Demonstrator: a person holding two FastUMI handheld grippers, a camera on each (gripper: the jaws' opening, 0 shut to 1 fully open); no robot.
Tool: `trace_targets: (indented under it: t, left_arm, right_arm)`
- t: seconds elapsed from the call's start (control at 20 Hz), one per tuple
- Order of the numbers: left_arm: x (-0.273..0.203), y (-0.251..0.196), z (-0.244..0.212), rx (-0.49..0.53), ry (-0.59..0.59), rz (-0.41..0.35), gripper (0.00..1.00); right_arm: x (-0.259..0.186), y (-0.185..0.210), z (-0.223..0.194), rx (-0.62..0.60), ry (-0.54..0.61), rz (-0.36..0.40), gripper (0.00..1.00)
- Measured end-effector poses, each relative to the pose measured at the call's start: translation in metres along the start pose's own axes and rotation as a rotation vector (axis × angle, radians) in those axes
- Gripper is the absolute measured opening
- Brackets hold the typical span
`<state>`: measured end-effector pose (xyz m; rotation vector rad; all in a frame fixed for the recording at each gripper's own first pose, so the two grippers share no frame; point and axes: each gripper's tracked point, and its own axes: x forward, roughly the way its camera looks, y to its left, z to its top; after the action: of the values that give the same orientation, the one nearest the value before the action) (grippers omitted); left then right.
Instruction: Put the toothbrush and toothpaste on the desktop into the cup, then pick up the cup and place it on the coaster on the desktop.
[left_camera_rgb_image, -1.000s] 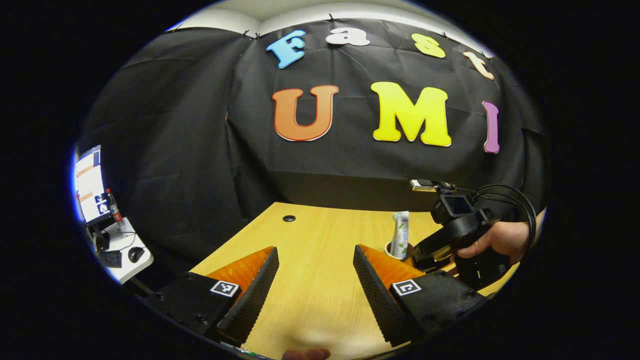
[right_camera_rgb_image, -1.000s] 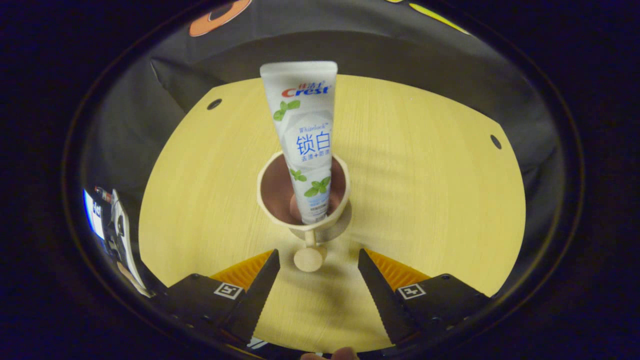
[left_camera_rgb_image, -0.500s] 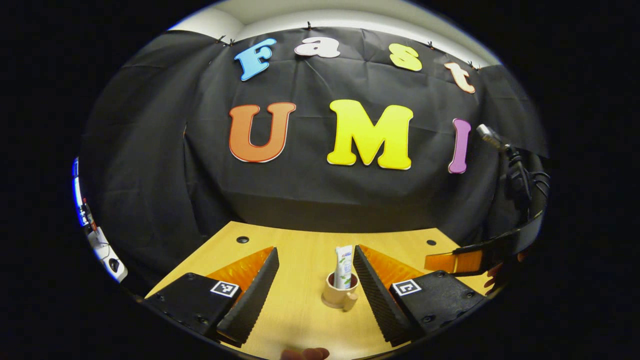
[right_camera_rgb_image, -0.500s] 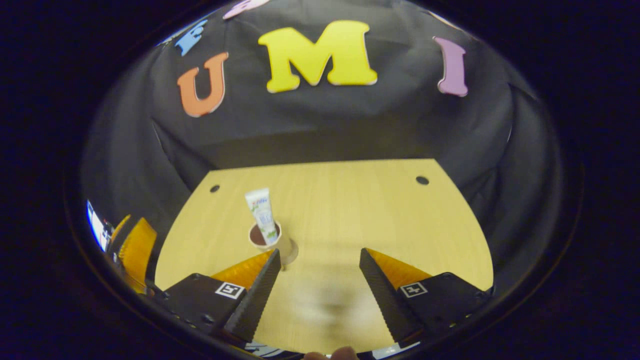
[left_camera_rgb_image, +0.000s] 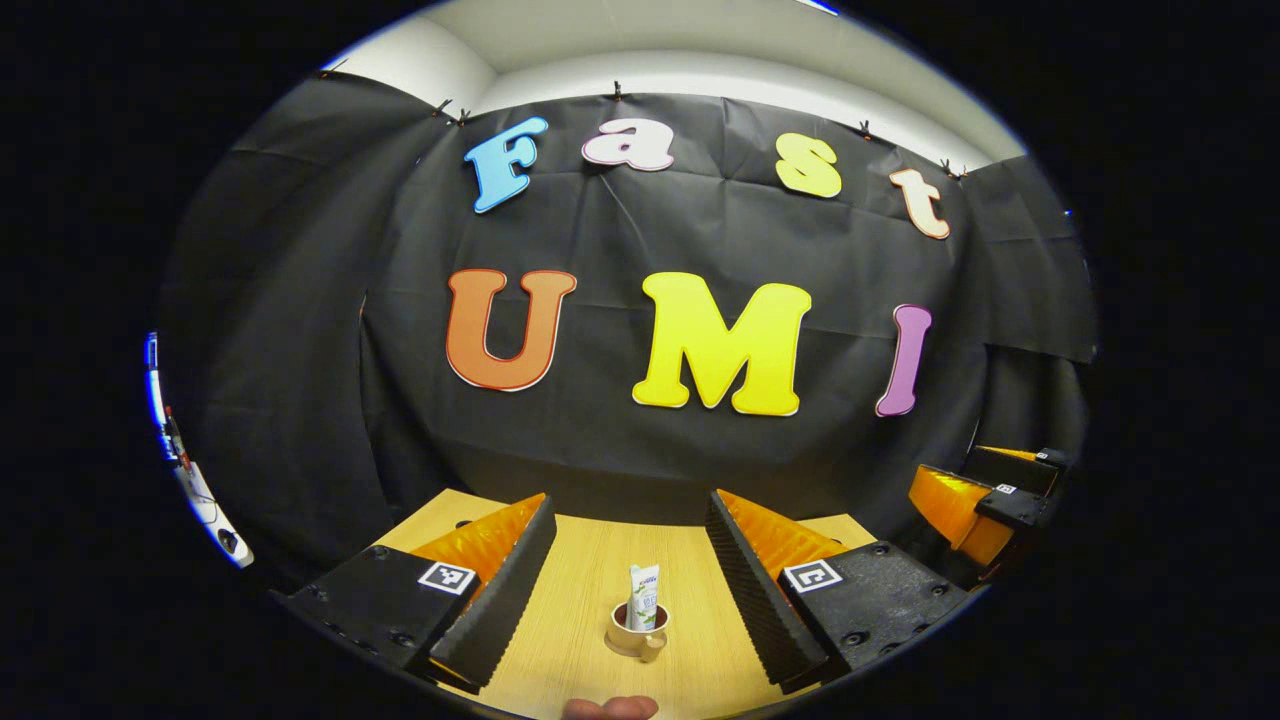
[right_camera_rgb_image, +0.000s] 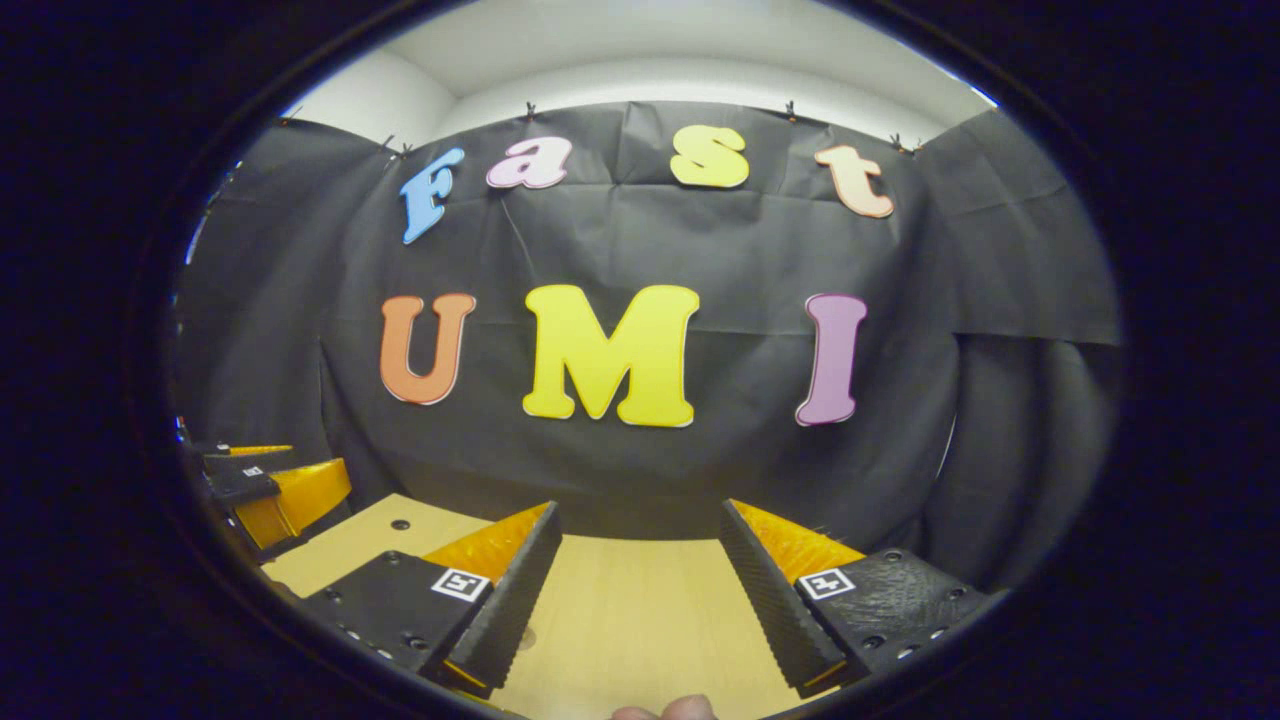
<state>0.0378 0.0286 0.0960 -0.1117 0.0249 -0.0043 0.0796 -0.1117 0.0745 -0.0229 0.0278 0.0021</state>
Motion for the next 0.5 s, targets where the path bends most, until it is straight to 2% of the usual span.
trace_targets:
  t: [0.2,0.25,0.3,0.5]
  left_arm:
    - [-0.009,-0.013,0.009,0.026,-0.038,-0.012,0.96]
    - [-0.010,-0.016,0.009,0.028,-0.039,-0.014,1.00]
    - [-0.010,-0.018,0.007,0.032,-0.039,-0.017,0.96]
    - [-0.010,-0.017,0.009,0.042,-0.048,-0.012,0.96]
  right_arm:
    - [0.001,-0.003,0.003,0.036,-0.004,0.005,0.96]
    - [0.000,-0.003,0.003,0.029,-0.014,0.006,0.96]
    - [0.002,-0.002,0.003,0.021,-0.020,0.009,0.96]
    - [-0.002,-0.002,-0.001,0.034,-0.017,0.012,0.96]
